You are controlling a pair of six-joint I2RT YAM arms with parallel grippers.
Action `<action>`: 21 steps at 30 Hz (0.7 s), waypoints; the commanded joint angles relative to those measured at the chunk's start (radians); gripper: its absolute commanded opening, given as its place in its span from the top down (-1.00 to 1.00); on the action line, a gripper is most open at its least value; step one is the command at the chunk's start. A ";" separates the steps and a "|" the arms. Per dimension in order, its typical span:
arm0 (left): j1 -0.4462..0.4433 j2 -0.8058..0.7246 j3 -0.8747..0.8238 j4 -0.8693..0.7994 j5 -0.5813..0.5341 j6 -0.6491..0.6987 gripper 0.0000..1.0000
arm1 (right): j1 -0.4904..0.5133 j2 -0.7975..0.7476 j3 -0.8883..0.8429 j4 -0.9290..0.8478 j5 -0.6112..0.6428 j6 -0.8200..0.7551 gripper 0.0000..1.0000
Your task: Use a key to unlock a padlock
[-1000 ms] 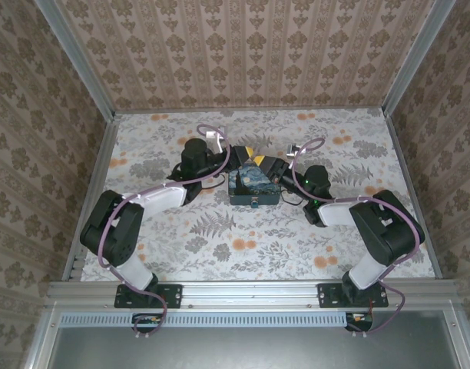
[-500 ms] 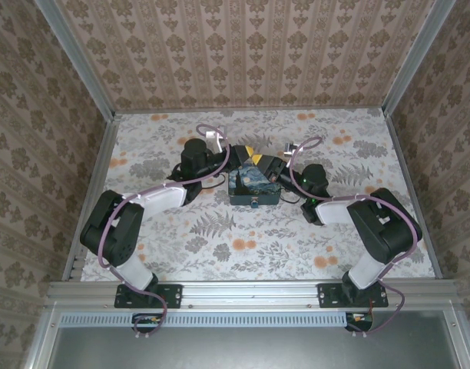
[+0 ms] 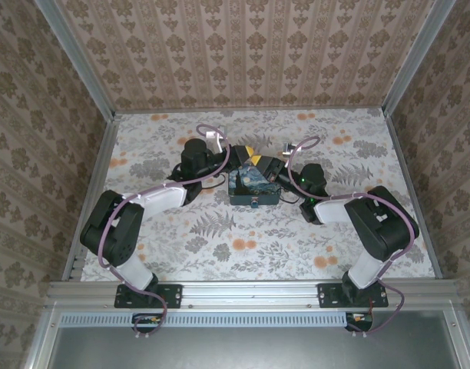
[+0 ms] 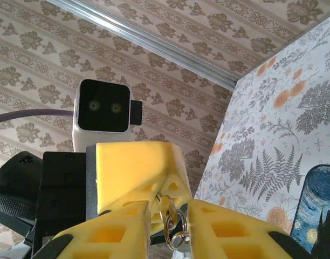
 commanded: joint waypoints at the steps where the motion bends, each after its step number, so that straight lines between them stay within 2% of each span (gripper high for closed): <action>1: -0.009 0.016 0.001 0.046 0.017 -0.013 1.00 | 0.005 0.011 0.008 0.041 -0.012 0.000 0.53; 7: -0.009 0.017 -0.002 0.043 0.017 -0.013 1.00 | 0.005 0.013 0.011 0.040 -0.013 -0.001 0.60; 17: -0.015 0.022 0.002 0.029 0.021 -0.004 1.00 | 0.004 0.011 0.014 0.040 -0.015 0.001 0.84; 21: -0.016 0.027 0.005 0.021 0.024 -0.002 1.00 | 0.005 0.009 0.017 0.040 -0.020 -0.001 0.84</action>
